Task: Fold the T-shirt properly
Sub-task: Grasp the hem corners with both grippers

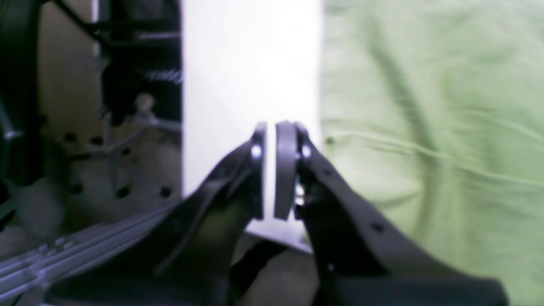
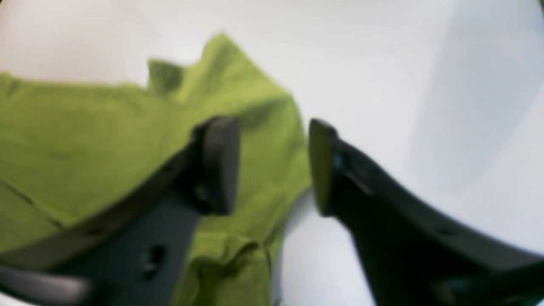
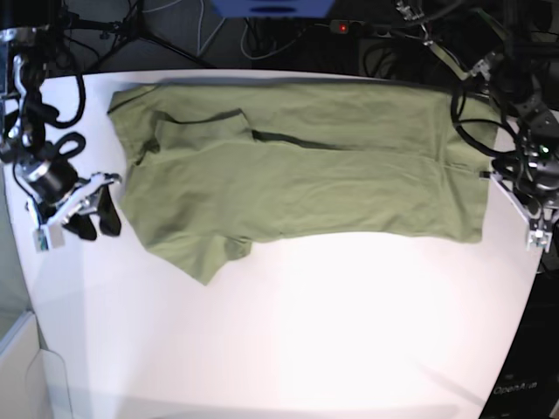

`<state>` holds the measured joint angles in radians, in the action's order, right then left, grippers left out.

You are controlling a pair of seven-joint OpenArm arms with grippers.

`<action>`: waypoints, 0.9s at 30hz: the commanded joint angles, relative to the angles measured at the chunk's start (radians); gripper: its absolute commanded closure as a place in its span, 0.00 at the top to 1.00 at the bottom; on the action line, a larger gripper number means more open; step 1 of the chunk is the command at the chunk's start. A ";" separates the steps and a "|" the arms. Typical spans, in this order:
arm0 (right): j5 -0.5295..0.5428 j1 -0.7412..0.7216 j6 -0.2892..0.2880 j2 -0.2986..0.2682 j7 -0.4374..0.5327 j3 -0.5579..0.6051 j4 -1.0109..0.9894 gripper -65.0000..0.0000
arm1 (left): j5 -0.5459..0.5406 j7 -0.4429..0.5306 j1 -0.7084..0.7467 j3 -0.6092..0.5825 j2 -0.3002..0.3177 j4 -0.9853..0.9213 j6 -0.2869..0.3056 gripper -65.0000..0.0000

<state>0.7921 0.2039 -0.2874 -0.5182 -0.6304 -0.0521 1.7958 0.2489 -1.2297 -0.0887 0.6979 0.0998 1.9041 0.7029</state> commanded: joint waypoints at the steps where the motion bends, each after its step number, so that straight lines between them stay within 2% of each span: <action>1: 0.006 -0.057 -0.002 -0.026 -0.021 -0.004 -0.003 0.53 | -0.001 0.003 -0.038 0.001 0.035 0.012 -0.005 0.06; 3: 0.006 -0.177 -0.031 -0.018 -0.118 -0.001 -0.081 0.64 | -0.001 0.001 -0.082 0.001 0.067 -0.047 -0.005 0.06; 5: 0.006 -0.297 -0.098 0.003 -0.210 0.011 -0.199 0.72 | -0.001 0.003 -0.121 -0.001 0.091 -0.128 -0.005 0.06; 8: 0.006 -0.421 -0.178 0.022 -0.283 0.025 -0.365 0.74 | -0.001 0.005 -0.158 -0.001 0.123 -0.225 -0.005 0.06; 10: 0.005 -0.484 -0.221 0.023 -0.285 0.062 -0.456 0.74 | -0.001 0.005 -0.173 -0.001 0.131 -0.269 -0.005 0.06; 16: -0.063 -0.619 -0.233 0.051 -0.251 0.229 -0.612 0.74 | 0.005 0.109 -0.224 -0.001 0.143 -0.406 -0.005 0.06; 18: -0.101 -0.625 -0.235 0.065 -0.222 0.254 -0.649 0.74 | 0.005 0.135 -0.228 -0.002 0.145 -0.466 -0.005 0.06; 21: -0.165 -0.676 -0.258 0.114 -0.191 0.289 -0.733 0.74 | 0.008 0.195 -0.257 -0.004 0.159 -0.555 -0.005 0.06; 27: -0.265 -0.694 -0.261 0.172 -0.110 0.291 -0.848 0.74 | 0.005 0.258 -0.263 -0.002 0.180 -0.680 -0.005 0.06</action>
<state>0.5098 -0.4568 -0.5415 -0.3420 -0.7639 0.2436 0.9318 0.2512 -0.9848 -0.3294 0.6960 0.2581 1.2068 0.7029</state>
